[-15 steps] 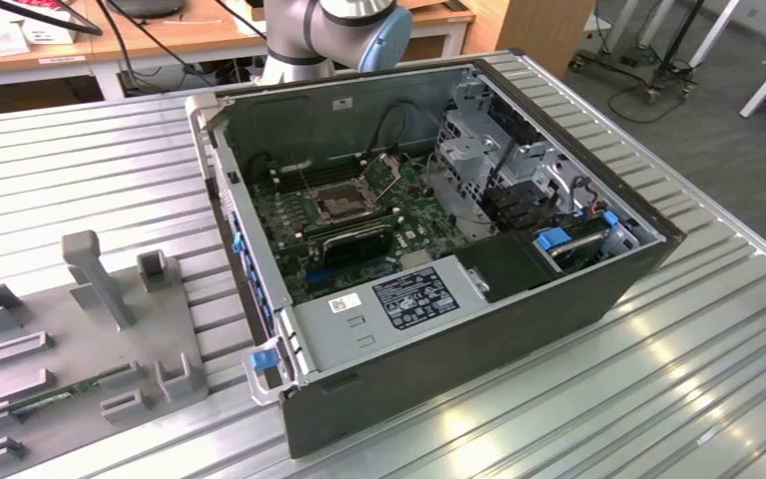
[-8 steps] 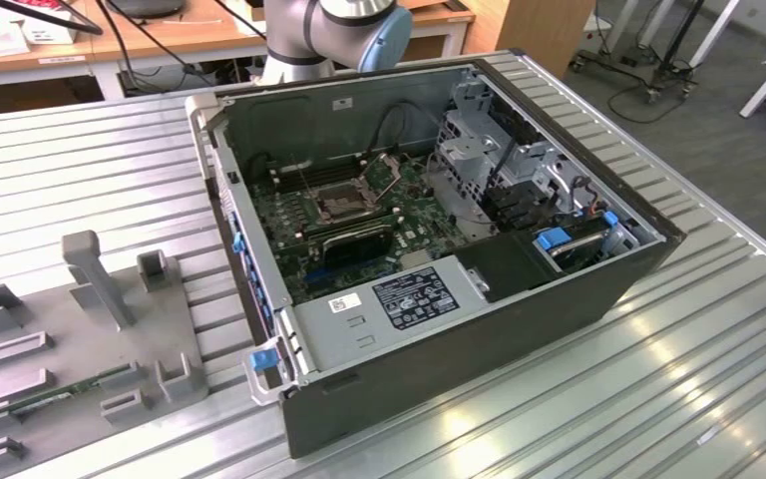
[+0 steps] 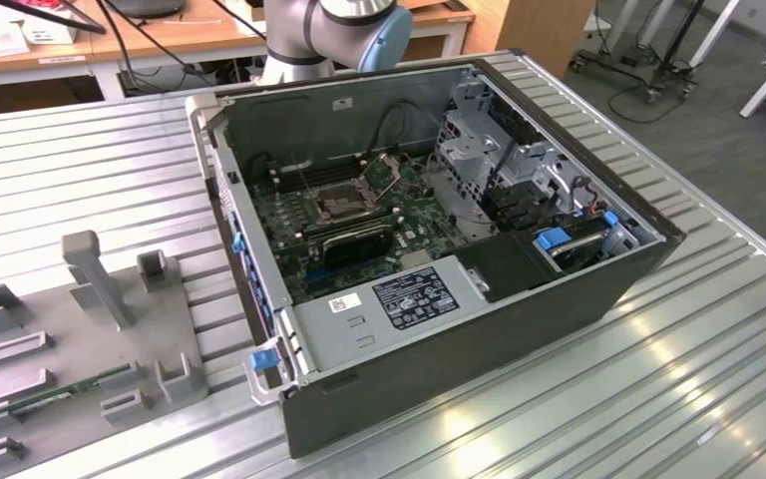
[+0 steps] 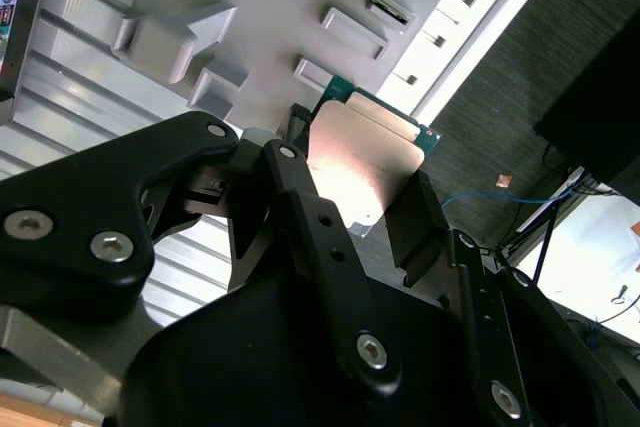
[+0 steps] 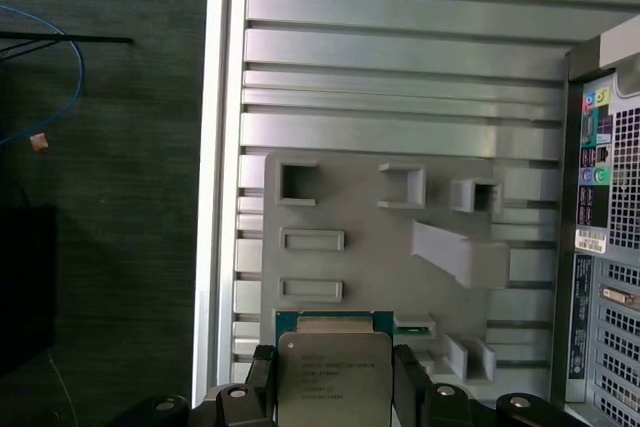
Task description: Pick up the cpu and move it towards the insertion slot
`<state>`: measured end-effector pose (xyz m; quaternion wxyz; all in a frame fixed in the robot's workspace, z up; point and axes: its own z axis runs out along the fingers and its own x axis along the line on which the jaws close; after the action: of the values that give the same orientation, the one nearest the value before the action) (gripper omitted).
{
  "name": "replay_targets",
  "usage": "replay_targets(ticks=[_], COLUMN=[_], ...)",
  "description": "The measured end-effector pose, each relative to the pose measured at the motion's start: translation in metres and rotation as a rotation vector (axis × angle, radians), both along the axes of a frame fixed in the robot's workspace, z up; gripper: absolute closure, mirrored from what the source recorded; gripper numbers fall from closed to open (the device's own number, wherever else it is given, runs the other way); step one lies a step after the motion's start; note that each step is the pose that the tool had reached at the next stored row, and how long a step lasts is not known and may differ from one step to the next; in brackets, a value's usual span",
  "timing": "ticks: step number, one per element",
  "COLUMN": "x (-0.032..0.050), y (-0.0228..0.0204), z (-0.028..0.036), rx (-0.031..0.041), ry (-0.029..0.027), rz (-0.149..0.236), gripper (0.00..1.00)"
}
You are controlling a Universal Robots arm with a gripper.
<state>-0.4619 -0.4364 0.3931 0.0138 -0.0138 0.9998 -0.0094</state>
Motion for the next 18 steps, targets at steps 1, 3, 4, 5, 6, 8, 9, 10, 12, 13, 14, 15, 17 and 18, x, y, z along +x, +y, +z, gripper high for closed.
replay_targets(ticks=[1,3,4,5,6,8,9,10,12,13,14,15,17,18], x=[0.0005,0.0013,0.0017,0.0022,0.0026,0.0034,0.0037,0.0041,0.0048,0.0051,0.0053,0.0057,0.0064,0.0066], y=[0.0000,0.0000,0.0000,0.0000,0.0000,0.0000,0.0000,0.0000,0.0000,0.0000,0.0000,0.0000,0.0000,0.0000], z=[-0.0001,-0.0001,-0.0001,-0.0001,-0.0001,-0.0001,-0.0001,-0.0001,-0.0001,-0.0001,-0.0001,0.0000,-0.0001,-0.0001], rx=[0.0001,0.0001,0.0001,0.0001,0.0001,0.0001,0.0001,0.0001,0.0000,0.0001,0.0000,-0.0001,0.0001,0.0001], ry=[-0.0001,-0.0001,-0.0002,-0.0001,-0.0001,-0.0001,-0.0001,-0.0002,-0.0001,-0.0002,-0.0002,-0.0001,-0.0001,-0.0002], rz=[0.000,0.000,0.000,0.000,0.000,0.000,0.000,0.000,0.000,0.000,0.000,0.000,0.000,0.000], gripper=[0.45,0.45,0.45,0.45,0.45,0.45,0.45,0.45,0.45,0.45,0.45,0.45,0.45,0.45])
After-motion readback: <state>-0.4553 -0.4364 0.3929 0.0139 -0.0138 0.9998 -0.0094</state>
